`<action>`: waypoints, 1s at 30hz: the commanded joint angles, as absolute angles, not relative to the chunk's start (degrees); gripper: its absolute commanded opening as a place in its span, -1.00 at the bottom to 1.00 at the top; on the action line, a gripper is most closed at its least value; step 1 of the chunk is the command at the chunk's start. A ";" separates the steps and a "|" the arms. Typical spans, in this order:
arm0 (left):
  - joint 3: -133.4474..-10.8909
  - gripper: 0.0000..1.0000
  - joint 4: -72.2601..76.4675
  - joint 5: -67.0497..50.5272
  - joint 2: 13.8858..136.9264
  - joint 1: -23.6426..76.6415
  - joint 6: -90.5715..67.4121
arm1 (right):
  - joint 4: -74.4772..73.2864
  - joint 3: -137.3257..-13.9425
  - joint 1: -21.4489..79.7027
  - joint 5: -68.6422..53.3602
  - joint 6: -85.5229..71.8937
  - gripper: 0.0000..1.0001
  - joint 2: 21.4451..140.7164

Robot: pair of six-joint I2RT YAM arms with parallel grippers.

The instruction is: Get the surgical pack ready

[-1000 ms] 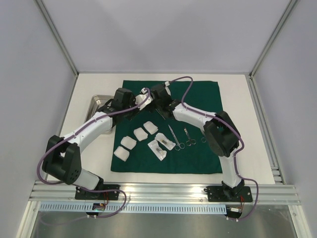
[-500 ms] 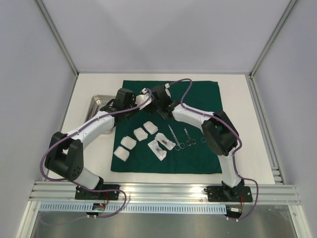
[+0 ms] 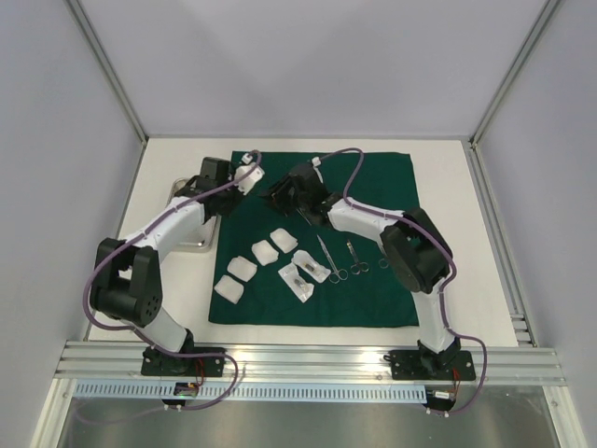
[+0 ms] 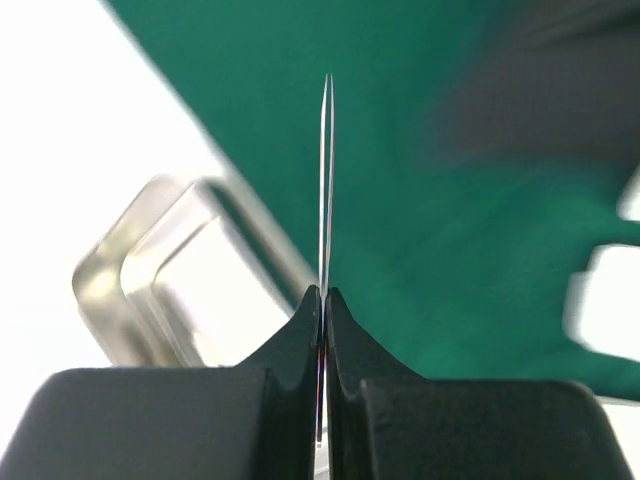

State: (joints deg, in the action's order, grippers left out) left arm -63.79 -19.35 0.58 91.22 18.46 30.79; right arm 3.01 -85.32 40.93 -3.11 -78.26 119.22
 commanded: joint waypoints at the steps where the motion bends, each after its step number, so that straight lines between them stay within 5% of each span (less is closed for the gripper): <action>1: -66.53 -1.00 -21.44 -2.89 89.74 12.84 26.28 | 6.68 -83.76 39.99 -3.69 -75.33 -0.25 114.79; 12: -62.14 -1.00 -19.60 -11.42 90.34 -7.63 16.88 | 9.76 -79.01 38.59 -2.64 -70.58 -0.29 111.62; 30: -66.53 -1.00 -23.03 -6.59 101.69 -8.17 16.61 | 12.13 -73.92 35.77 -3.95 -69.96 -0.31 110.39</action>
State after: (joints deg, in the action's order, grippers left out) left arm -63.22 -22.02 -7.92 100.97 -8.01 18.70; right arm 9.52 -73.89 35.92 -3.81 -71.61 114.10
